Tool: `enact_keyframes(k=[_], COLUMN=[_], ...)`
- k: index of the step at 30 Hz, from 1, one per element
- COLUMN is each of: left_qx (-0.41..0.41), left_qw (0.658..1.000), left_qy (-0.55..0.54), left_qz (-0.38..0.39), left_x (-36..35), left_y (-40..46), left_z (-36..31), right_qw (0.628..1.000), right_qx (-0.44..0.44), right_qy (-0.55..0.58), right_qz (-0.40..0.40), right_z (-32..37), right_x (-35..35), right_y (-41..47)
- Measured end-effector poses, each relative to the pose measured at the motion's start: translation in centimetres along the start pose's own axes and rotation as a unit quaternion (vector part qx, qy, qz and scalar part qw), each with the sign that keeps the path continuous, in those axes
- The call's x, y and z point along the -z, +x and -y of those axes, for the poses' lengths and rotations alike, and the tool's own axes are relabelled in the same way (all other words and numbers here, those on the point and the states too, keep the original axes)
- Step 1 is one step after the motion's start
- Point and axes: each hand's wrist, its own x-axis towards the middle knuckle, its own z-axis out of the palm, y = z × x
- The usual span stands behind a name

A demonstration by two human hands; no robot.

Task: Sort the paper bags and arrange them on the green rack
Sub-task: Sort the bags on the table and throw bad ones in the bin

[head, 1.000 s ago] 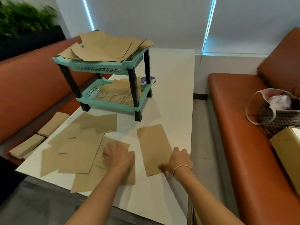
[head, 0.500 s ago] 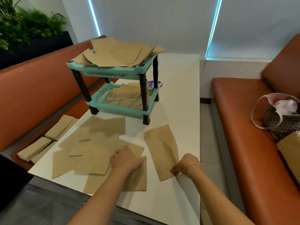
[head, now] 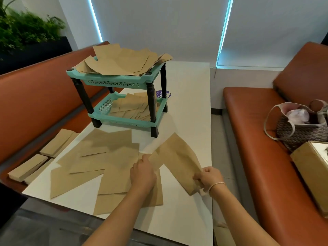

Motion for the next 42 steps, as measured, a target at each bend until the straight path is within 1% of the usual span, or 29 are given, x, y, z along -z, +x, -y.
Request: enact_keyframes(k=[2, 4, 6, 7, 8, 11, 12, 14, 16, 18, 22, 24, 25, 27, 29, 31, 34, 36, 38, 40, 42], left_qx=[-0.008, -0.003, -0.007, -0.018, -0.039, -0.096, -0.103, -0.117, -0.130, -0.128, -0.083, -0.068, -0.070, -0.080, -0.098, -0.123, -0.155, -0.162, -0.175, -0.214, -0.247], left_qw=[0.999, 0.997, 0.991, 0.988, 0.986, 0.980, 0.978, 0.978, 0.976, 0.975, 0.986, 0.991, 0.993, 0.996, 0.994, 0.990, 0.980, 0.973, 0.966, 0.960, 0.954], left_qy=[-0.032, -0.083, -0.132, -0.143, -0.135, -0.046, -0.016, 0.027, 0.058, 0.071, 0.001, -0.020, -0.018, -0.022, -0.042, -0.049, -0.077, -0.105, -0.139, -0.135, -0.130], left_qz=[-0.013, -0.007, 0.023, 0.050, 0.083, 0.167, 0.179, 0.172, 0.166, 0.167, 0.145, 0.117, 0.089, 0.039, 0.024, 0.045, 0.099, 0.123, 0.132, 0.122, 0.108], left_x=[0.0, 0.1, 0.0, -0.1, -0.3, -1.2, -1.4, -1.5, -1.5, -1.6, -0.9, -0.2, 0.2, 0.8, 0.8, 0.4, -0.5, -1.4, -2.0, -2.5, -2.7], left_y=[-0.3, -0.4, -0.3, -0.4, -0.5, -1.4, -1.7, -2.0, -2.0, -1.9, -1.8, -2.0, -2.2, -2.8, -3.7, -4.7, -5.9, -6.5, -7.3, -8.0, -8.4], left_z=[-0.8, -1.7, -2.5, -2.9, -3.2, -3.5, -3.4, -3.4, -3.4, -3.5, -4.4, -5.2, -5.7, -7.2, -9.2, -11.1, -13.1, -13.9, -14.5, -15.2, -15.8], right_qw=[0.997, 0.990, 0.984, 0.981, 0.978, 0.966, 0.962, 0.958, 0.959, 0.967, 0.991, 0.996, 0.996, 0.997, 0.995, 0.990, 0.978, 0.982, 0.990, 0.994, 0.995], right_qx=[-0.010, -0.012, -0.009, -0.010, -0.012, -0.025, -0.028, -0.033, -0.035, -0.031, -0.018, -0.008, 0.001, 0.021, 0.034, 0.032, 0.017, 0.020, 0.029, 0.034, 0.044], right_qy=[0.081, 0.139, 0.178, 0.190, 0.202, 0.246, 0.257, 0.270, 0.269, 0.241, 0.130, 0.090, 0.081, 0.074, 0.090, 0.136, 0.203, 0.184, 0.133, 0.101, 0.091], right_qz=[-0.001, 0.013, 0.028, 0.038, 0.050, 0.083, 0.089, 0.090, 0.082, 0.071, 0.017, -0.015, -0.023, -0.024, -0.013, 0.003, 0.036, 0.041, 0.040, 0.034, 0.025], right_z=[-0.1, 0.0, 0.3, 0.4, 0.5, 0.5, 0.4, 0.4, 0.3, 0.2, -0.3, -0.4, -0.5, -0.4, 0.0, 0.7, 1.7, 1.7, 1.2, 0.8, 0.3], right_x=[0.4, 0.7, 1.0, 1.1, 1.2, 1.2, 1.2, 1.3, 1.4, 1.5, 1.7, 2.0, 2.2, 2.8, 3.4, 4.0, 4.8, 5.3, 6.1, 6.9, 8.2], right_y=[-0.2, -0.5, -0.9, -1.0, -1.2, -1.3, -1.3, -1.2, -1.0, -0.9, -0.8, -0.8, -0.8, -0.8, -0.8, -1.0, -1.3, -1.3, -1.1, -1.2, -1.1])
